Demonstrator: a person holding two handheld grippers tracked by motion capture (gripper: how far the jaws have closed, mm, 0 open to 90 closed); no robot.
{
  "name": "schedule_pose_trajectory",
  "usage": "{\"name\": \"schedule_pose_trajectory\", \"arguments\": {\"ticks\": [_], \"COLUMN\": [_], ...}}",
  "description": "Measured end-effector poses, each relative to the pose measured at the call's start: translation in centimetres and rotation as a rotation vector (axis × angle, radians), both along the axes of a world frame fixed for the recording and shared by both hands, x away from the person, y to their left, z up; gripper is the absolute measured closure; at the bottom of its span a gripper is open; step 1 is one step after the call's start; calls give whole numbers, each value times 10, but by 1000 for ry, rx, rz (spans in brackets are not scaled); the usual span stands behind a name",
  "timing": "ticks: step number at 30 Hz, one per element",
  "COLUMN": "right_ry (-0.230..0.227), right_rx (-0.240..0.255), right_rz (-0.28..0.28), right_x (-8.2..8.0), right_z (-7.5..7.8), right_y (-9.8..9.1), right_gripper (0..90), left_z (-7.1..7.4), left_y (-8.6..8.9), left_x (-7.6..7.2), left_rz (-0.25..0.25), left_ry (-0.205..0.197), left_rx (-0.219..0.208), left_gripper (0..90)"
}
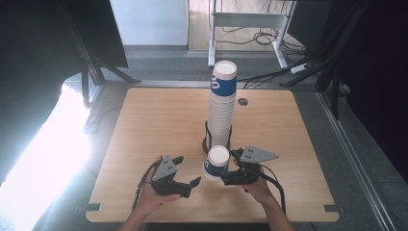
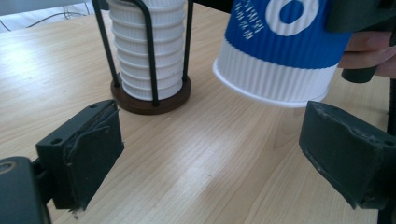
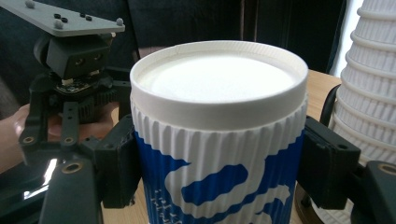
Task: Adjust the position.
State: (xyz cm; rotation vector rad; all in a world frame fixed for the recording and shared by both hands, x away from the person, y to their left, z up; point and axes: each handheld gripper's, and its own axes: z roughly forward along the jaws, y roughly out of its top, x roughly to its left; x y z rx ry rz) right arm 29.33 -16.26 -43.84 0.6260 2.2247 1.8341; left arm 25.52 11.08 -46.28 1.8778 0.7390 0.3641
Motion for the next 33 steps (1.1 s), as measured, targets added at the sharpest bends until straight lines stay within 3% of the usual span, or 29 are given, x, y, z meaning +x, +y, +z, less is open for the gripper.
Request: {"name": "schedule_pose_trajectory", "arguments": {"ticks": [19, 33], "right_ry": [-9, -4], "right_rx": [-21, -2], "right_rz": [6, 19], "right_x": [-3, -6], "right_z": [-5, -5], "right_y": [14, 20], "right_gripper": [256, 257], "left_z": [2, 4], "left_y": [-23, -45], "left_x": [4, 5], "left_rz": [-32, -90], "left_ry": [-4, -19], "left_rx": [9, 16], "left_gripper": [55, 49]}}
